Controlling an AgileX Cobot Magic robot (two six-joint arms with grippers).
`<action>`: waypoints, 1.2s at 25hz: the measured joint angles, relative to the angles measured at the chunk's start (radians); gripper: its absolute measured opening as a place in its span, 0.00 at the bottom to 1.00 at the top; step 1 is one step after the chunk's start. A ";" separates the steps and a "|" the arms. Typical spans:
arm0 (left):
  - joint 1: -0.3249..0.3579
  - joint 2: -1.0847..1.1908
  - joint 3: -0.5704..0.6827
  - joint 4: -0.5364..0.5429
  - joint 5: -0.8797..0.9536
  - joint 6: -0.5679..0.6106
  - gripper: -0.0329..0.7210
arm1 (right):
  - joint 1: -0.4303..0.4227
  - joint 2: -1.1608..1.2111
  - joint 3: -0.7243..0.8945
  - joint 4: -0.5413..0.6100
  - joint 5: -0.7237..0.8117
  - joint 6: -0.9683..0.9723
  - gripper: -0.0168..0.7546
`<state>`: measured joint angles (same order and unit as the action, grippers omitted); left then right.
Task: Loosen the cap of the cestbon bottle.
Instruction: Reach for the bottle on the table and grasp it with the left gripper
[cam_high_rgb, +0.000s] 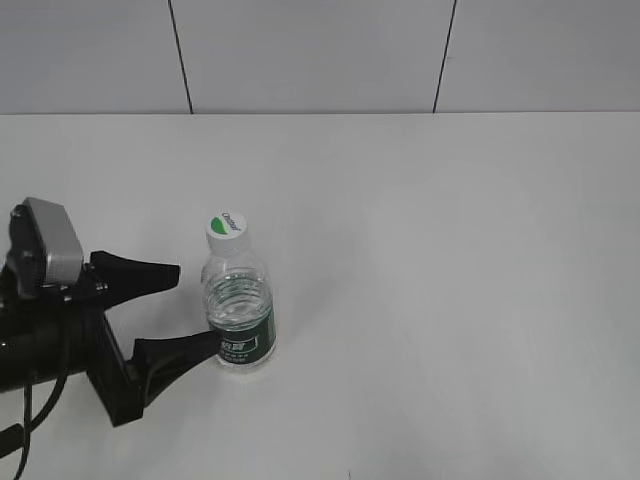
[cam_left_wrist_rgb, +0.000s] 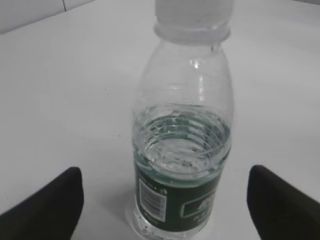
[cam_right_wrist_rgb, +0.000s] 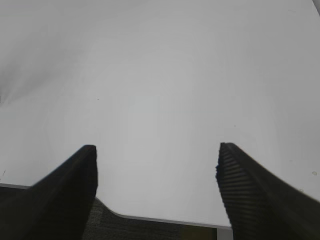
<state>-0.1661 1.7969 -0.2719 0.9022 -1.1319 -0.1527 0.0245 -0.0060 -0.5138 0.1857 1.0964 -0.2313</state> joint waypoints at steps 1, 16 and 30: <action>0.000 0.025 0.000 -0.010 -0.020 0.000 0.84 | 0.000 0.000 0.000 0.000 0.000 0.000 0.76; 0.000 0.171 -0.121 0.061 -0.043 0.009 0.82 | 0.000 0.000 0.000 0.000 0.000 0.000 0.76; -0.002 0.180 -0.223 0.199 0.011 -0.107 0.82 | 0.000 0.000 0.000 0.000 0.000 0.000 0.76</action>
<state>-0.1680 1.9768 -0.4952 1.1013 -1.1207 -0.2597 0.0245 -0.0060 -0.5138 0.1857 1.0964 -0.2313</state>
